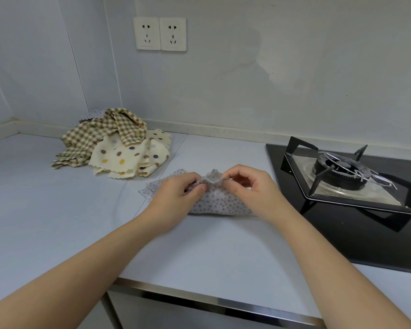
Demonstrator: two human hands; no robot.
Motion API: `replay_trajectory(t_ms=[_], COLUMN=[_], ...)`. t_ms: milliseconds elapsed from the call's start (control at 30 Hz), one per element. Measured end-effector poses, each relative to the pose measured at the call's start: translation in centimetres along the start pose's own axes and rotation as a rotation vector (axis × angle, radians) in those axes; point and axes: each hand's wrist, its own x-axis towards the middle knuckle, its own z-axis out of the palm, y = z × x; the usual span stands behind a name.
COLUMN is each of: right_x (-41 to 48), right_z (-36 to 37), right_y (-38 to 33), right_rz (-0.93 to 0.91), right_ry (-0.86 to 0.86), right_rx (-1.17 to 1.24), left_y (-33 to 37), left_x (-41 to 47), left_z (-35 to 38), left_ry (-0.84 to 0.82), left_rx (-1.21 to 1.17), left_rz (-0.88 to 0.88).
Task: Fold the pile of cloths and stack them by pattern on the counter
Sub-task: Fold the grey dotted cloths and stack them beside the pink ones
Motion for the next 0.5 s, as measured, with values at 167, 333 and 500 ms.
replay_trajectory(t_ms=[167,333,500], right_x=[0.04,0.03,0.18], right_z=[0.17,0.11,0.19], right_y=[0.03,-0.17,-0.15], right_rz=[0.037,0.011,0.007], right_ry=[0.022,0.063,0.083], right_rx=[-0.002,0.031,0.104], left_y=[0.66,0.84,0.66], left_x=[-0.50,-0.81,-0.70], left_z=[-0.09,-0.28,-0.23], left_ry=[0.039,0.068,0.111], left_rx=[-0.097,0.068,0.105], left_rz=[0.073,0.170,0.140])
